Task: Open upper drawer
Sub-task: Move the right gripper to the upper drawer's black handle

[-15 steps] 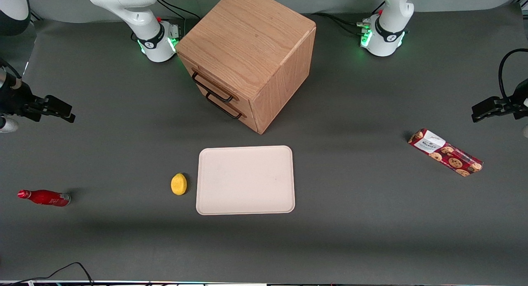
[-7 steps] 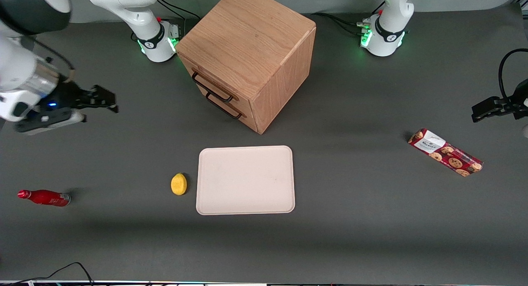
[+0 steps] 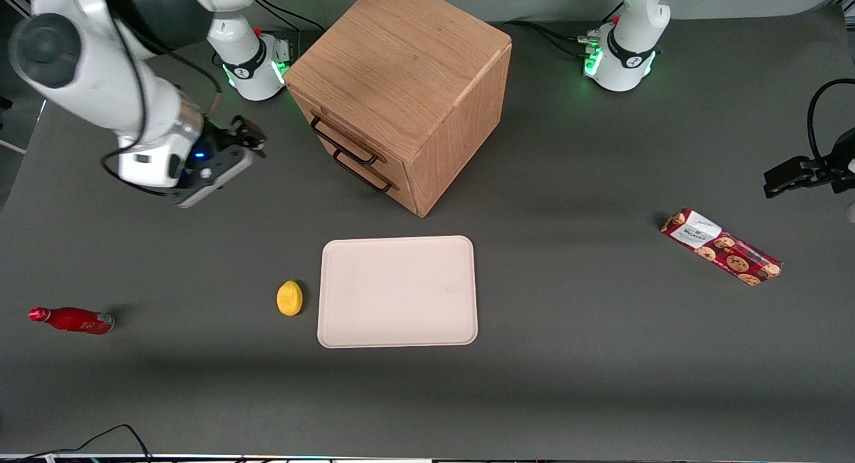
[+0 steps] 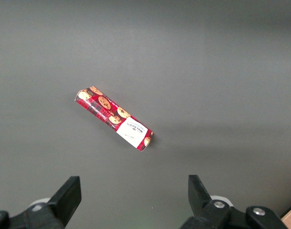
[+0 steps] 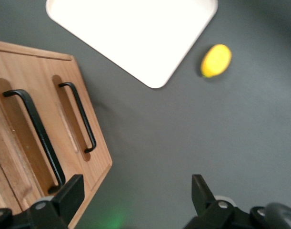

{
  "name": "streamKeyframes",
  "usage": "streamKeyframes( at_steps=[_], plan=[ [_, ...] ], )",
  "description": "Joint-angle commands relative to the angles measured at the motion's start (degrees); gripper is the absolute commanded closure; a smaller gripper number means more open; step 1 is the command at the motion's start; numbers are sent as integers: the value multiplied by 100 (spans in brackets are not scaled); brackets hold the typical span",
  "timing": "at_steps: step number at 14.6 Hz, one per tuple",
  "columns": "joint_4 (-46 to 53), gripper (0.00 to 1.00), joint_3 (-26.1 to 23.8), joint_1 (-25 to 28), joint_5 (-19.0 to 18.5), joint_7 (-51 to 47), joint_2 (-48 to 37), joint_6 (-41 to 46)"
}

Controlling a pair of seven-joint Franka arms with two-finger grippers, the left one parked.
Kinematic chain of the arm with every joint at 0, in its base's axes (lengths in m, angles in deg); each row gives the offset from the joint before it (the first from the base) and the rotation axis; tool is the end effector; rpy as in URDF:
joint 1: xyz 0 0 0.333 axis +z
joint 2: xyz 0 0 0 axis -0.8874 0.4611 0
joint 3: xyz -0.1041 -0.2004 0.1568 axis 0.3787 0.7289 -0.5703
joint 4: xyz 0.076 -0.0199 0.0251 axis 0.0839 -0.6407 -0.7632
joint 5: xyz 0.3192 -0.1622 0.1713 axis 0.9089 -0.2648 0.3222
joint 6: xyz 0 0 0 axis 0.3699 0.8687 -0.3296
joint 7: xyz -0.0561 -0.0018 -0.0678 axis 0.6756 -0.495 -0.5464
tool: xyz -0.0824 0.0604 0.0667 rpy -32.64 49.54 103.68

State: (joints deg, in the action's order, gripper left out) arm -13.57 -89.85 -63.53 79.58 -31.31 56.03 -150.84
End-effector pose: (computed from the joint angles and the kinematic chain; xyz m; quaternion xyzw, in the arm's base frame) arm 0.5167 0.2048 0.4725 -0.9473 -0.3105 0.0621 0.0477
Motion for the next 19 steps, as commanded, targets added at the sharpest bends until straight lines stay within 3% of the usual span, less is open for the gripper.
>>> streamKeyframes(
  at_steps=[1,2,6,9,19],
  plan=[
    [-401,0,-139,-95,583,566,51,-430],
    [-498,0,-147,-86,768,750,77,-544],
    [-893,0,-393,-34,823,770,78,-887],
    [-1157,0,-525,-7,1095,770,69,-1108],
    [-1623,0,-727,107,1350,778,148,-1389]
  ],
)
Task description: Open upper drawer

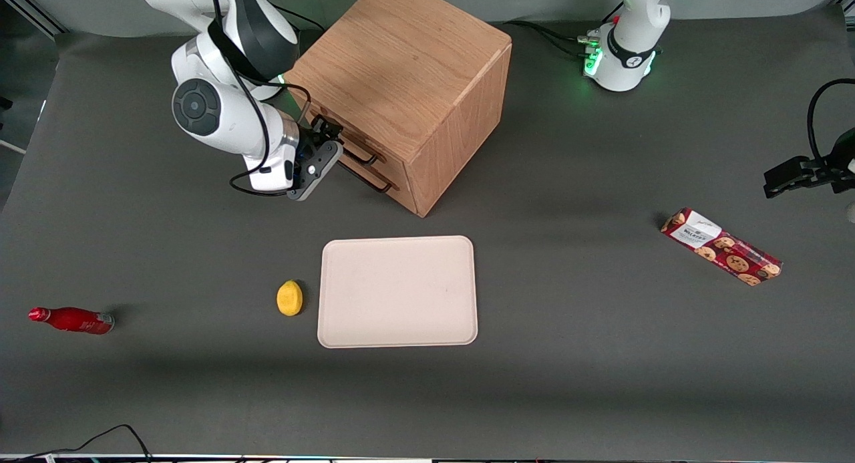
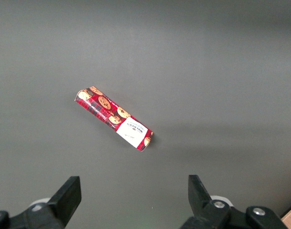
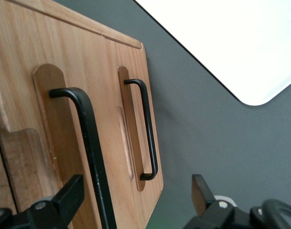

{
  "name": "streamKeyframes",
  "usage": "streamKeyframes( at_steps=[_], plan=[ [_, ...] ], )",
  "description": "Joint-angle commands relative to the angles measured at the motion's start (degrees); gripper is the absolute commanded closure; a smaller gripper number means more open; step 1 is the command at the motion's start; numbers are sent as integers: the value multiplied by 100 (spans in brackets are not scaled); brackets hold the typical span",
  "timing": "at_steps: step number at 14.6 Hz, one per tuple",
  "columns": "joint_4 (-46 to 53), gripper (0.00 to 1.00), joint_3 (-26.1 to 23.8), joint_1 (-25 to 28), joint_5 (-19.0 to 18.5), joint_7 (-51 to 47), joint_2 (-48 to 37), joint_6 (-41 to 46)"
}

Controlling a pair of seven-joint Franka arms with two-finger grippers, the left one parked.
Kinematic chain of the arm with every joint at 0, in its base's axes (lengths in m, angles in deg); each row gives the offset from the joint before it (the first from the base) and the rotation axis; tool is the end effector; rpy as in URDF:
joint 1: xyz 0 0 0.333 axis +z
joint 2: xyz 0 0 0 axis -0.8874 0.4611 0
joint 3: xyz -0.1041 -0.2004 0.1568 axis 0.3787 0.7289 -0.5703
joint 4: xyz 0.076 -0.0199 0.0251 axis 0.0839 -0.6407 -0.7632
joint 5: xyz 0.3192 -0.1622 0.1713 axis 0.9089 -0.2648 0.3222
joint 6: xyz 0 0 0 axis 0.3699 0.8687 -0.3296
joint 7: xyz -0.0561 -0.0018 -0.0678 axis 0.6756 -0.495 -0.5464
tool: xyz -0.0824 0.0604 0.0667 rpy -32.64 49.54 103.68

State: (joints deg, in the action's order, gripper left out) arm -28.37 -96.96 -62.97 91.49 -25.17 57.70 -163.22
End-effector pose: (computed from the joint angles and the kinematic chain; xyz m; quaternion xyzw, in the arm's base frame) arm 0.4622 0.2778 0.3586 -0.9125 -0.3694 0.1004 0.1444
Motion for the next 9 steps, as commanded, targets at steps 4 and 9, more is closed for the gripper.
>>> streamKeyframes(
  at_steps=[4,9],
  plan=[
    [-267,0,-95,60,150,173,-19,-310],
    [-399,0,-95,78,89,173,68,-582]
  ],
)
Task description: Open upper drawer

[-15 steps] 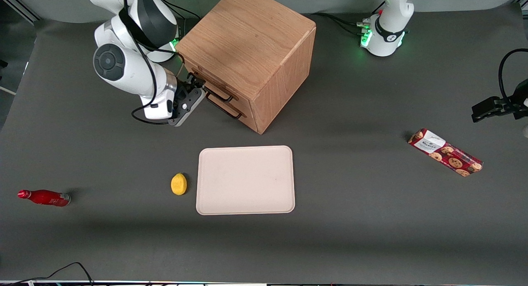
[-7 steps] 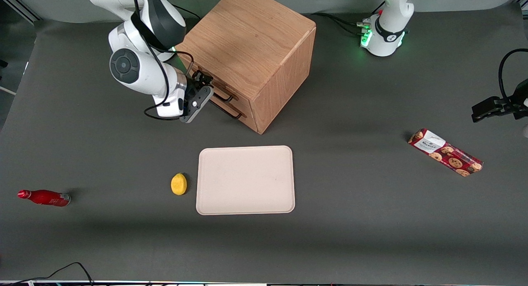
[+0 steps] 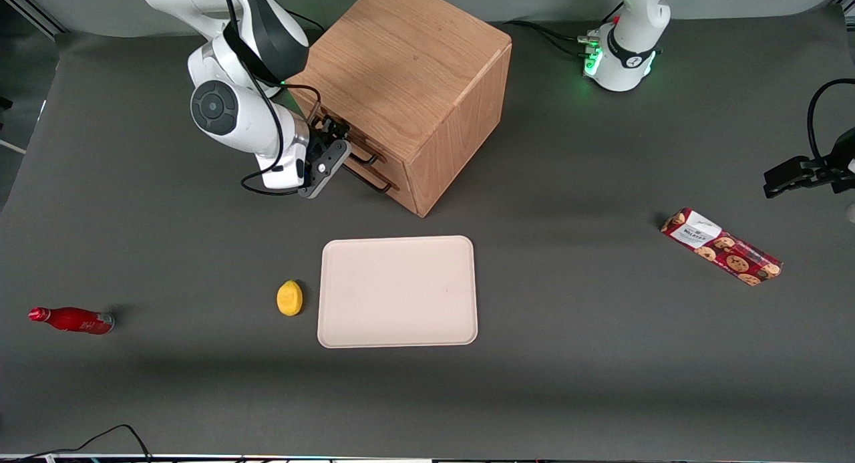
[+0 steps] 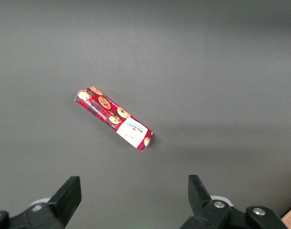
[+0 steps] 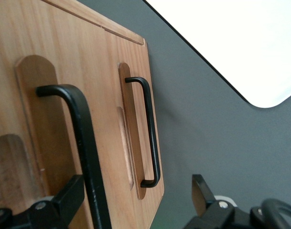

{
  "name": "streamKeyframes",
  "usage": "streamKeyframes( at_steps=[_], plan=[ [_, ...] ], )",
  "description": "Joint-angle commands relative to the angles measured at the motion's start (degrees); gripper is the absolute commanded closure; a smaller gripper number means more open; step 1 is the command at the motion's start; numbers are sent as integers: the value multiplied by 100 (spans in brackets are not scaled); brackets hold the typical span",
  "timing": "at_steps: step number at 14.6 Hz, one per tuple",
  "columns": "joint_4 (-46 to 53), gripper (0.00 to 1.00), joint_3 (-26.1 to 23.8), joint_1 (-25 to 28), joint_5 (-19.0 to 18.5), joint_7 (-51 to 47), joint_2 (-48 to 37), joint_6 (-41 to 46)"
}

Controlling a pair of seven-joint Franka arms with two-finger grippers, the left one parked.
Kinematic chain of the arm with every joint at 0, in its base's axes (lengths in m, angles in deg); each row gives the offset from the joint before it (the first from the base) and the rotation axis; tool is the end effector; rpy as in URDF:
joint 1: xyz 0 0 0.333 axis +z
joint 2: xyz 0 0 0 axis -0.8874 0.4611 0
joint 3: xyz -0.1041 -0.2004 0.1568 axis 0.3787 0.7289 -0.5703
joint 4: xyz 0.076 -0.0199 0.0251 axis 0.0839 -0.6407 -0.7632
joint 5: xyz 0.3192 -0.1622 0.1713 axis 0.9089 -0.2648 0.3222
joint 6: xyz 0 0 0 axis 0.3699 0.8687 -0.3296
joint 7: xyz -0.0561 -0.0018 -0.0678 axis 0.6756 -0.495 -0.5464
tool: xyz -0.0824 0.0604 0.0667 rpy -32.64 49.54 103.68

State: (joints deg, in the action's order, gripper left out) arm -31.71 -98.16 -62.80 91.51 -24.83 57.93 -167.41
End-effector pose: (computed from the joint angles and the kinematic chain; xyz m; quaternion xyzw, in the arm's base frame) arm 0.4520 0.2842 0.3355 -0.9113 -0.3748 0.0960 0.1410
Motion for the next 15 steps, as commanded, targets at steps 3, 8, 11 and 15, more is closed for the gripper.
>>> streamKeyframes(
  at_steps=[3,8,11,15],
  plan=[
    [-74,0,24,61,42,148,116,-215],
    [-127,0,33,61,-133,148,143,-444],
    [-127,0,33,52,-318,131,160,-549],
    [-127,0,77,35,-617,87,160,-637]
  ],
)
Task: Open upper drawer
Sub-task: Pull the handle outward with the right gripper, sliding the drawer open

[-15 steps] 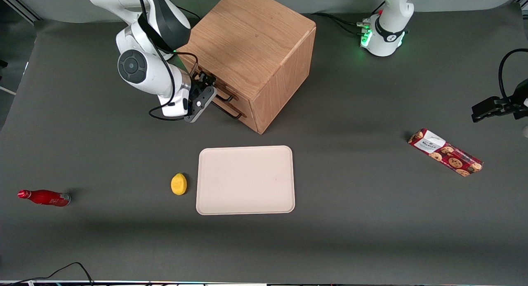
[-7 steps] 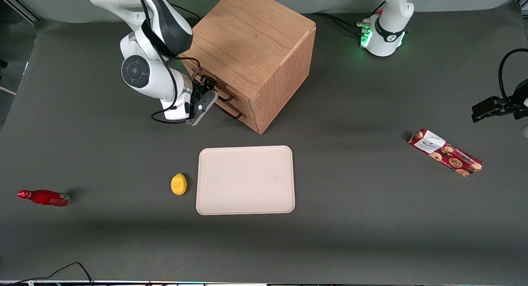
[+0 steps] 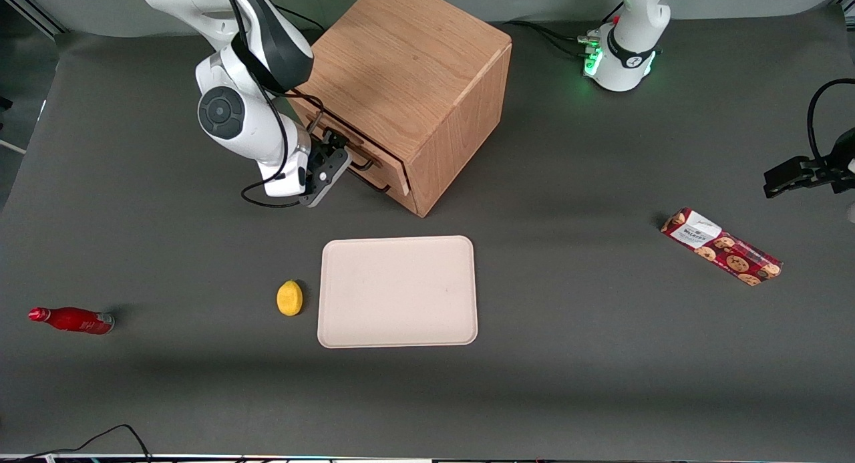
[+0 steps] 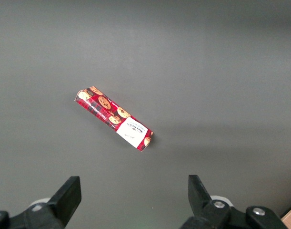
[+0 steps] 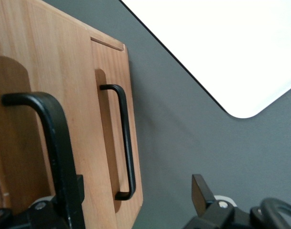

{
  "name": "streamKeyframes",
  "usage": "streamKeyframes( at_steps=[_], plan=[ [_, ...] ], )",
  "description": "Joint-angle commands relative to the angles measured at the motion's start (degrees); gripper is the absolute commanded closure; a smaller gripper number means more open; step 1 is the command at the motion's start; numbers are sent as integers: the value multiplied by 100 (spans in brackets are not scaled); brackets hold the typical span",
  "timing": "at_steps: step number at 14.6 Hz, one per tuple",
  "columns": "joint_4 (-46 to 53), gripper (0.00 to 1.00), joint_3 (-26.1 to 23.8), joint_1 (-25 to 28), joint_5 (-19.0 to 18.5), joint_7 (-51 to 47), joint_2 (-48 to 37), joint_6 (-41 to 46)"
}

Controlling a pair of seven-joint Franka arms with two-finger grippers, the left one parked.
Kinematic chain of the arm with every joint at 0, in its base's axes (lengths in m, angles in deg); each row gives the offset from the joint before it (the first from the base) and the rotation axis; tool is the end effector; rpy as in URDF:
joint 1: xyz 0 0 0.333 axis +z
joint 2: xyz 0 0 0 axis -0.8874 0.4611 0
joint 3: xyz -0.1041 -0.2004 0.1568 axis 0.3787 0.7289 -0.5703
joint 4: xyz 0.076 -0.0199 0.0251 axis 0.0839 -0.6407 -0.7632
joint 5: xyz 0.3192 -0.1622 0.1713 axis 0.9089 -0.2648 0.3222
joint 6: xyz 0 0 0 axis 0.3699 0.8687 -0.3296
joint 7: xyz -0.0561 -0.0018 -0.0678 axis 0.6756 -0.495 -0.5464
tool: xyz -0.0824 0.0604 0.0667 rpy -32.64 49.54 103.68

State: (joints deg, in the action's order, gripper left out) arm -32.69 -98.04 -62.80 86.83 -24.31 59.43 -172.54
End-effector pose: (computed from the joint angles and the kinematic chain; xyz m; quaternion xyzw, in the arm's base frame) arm 0.4621 0.2786 0.3202 -0.9108 -0.3918 0.0696 0.1098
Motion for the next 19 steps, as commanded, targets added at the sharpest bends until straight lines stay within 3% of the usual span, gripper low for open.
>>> streamKeyframes(
  at_steps=[1,11,19],
  plan=[
    [-20,0,92,8,-253,43,19,-133],
    [68,0,513,-36,-640,70,115,-405],
    [366,0,918,-45,-1168,87,502,-564]
  ],
)
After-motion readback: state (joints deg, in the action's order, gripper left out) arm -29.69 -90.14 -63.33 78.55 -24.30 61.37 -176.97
